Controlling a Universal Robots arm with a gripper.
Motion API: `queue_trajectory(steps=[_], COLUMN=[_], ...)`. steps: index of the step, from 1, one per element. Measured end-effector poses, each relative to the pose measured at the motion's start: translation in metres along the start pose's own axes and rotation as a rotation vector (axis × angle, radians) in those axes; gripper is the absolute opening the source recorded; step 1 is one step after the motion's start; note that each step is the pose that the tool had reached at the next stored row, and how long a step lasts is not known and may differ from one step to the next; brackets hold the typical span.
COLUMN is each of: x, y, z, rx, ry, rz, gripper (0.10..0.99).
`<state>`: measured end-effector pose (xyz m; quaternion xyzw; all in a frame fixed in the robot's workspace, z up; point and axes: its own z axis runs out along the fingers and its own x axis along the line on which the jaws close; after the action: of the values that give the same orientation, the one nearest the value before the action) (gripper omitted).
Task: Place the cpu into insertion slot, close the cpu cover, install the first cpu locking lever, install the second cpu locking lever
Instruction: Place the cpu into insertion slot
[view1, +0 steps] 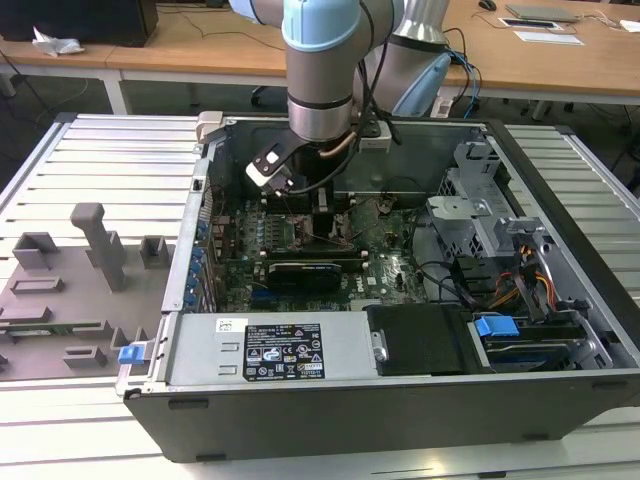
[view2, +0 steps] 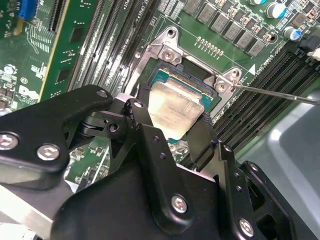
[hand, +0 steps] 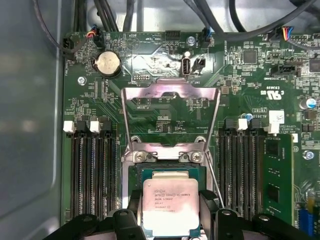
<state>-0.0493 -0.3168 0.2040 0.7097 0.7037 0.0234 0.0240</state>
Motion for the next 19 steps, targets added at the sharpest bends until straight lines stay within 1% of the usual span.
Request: queue_trajectory(steps=[2,6,7,11,12,13,17,19], x=[0.0009,0.0013,0.0014,0.0014,0.0014,0.0014,0.0014,0.0014], y=[-0.0002,-0.0003,-0.0003,-0.0004,-0.0004,-0.0004,-0.0004,-0.0002], z=[0.002,0.003,0.0043,0.0047,0.0047,0.0047,0.0048,0.0022], rx=[0.0,0.0,0.0,0.0,0.0,0.0,0.0,0.0], ry=[0.0,-0.0001,0.0003,-0.0001,-0.0001,-0.0001,0.0,-0.0001], rz=[0.001,0.001,0.001,0.001,0.001,0.001,0.001,0.001], gripper=[0.541,0.541,0.541,0.541,0.549,0.616,0.616,0.616])
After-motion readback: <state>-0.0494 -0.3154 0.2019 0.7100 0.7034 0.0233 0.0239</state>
